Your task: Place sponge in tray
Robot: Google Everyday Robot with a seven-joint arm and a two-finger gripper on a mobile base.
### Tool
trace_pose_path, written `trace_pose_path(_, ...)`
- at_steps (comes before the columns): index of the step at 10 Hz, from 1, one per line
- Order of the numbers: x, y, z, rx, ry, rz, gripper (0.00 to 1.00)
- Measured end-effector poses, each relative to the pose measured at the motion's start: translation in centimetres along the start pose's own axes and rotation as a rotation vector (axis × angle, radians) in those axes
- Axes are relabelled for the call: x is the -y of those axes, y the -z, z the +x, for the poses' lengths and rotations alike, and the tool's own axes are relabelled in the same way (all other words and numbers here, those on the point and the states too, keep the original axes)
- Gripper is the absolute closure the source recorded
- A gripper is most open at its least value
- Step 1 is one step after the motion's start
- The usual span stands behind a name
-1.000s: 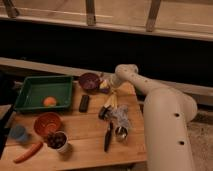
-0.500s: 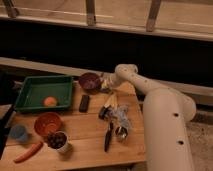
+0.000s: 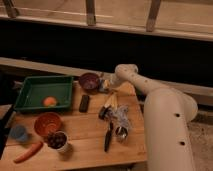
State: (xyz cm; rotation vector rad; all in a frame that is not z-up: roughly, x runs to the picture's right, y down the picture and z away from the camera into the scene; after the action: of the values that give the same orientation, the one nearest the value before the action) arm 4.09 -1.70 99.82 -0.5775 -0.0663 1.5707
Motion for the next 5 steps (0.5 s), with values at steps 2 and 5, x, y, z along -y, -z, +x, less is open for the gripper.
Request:
trace_pose_path(2, 0.5, 2.3, 0.3, 0.016, 0.010, 0.028, 1.00)
trace_pose_path(5, 2.4, 5.5, 1.4, 0.046, 0.000, 0.070, 1.00)
